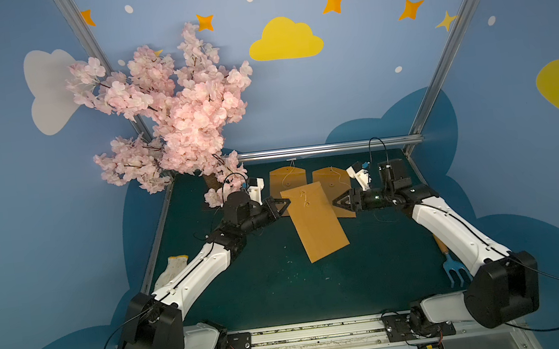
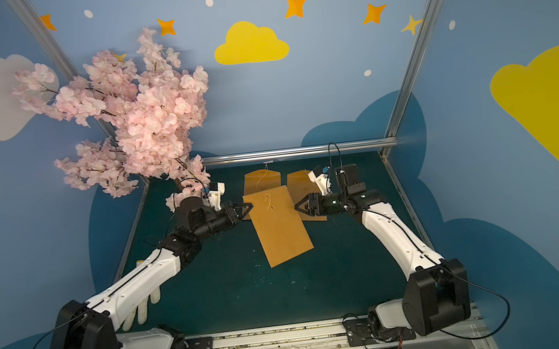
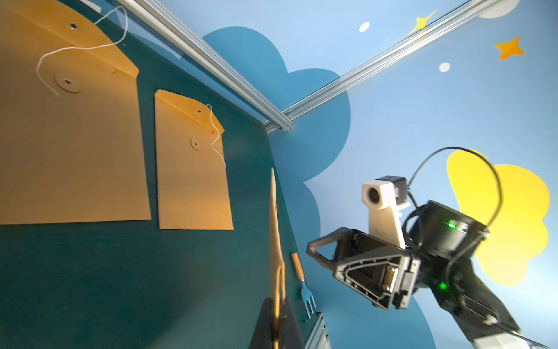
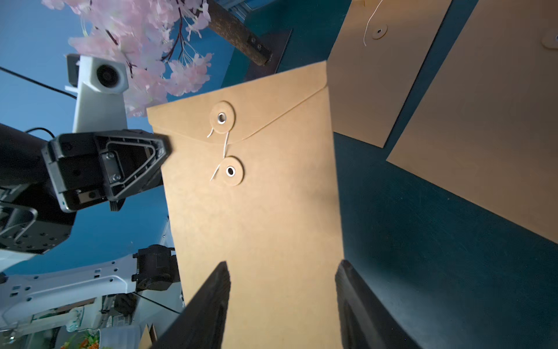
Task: Open the file bag
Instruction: Pick up the file bag from the center of the board.
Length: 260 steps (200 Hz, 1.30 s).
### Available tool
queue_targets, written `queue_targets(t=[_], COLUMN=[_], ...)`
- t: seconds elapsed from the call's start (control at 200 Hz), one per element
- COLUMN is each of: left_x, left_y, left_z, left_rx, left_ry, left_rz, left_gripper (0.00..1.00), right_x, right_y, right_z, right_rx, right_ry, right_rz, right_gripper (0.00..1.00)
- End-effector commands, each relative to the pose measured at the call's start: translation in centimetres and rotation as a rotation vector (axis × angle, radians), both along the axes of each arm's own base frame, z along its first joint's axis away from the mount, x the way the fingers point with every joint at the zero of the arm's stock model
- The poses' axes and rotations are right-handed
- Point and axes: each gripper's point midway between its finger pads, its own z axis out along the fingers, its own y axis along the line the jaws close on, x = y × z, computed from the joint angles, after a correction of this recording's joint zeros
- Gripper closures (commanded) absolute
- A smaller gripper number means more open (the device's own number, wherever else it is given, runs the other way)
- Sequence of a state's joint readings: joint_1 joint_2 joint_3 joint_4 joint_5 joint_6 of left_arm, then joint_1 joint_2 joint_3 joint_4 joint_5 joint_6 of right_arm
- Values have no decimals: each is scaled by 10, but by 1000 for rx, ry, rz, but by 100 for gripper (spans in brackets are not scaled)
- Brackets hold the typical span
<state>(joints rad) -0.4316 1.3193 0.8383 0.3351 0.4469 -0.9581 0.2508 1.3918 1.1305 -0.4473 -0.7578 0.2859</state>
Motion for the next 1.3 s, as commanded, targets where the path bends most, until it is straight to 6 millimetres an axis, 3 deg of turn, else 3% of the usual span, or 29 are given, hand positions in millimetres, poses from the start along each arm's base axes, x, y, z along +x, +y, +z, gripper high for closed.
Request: queue_targets(t=[0.0, 0.205, 0.405, 0.856, 1.001, 1.106, 1.297], left_x=[-5, -4, -1, 10, 14, 15, 12], left_y=[-7, -14, -17, -24, -28, -30, -36], left_z=[33, 26, 15, 7, 6, 5, 6], left_rx=[-119, -184, -181, -188, -198, -201, -207], left_ry=[-105, -98, -78, -55, -52, -48, -50], left_rz=[-71, -121, -137, -156, -167, -176, -200], left_gripper=[97, 97, 97, 96, 82, 62, 58], right_x=[2, 8, 1, -14, -18, -19, -16], right_y=[4, 7, 10, 22, 23, 23, 24], right_z=[1, -7, 0, 13, 21, 25, 32], right_rx=[108, 181, 193, 251, 259, 266, 290], right_ry=[41, 117, 104, 100, 83, 69, 52], right_rz=[98, 144, 164, 221, 224, 215, 197], right_gripper=[43, 49, 49, 80, 92, 98, 100])
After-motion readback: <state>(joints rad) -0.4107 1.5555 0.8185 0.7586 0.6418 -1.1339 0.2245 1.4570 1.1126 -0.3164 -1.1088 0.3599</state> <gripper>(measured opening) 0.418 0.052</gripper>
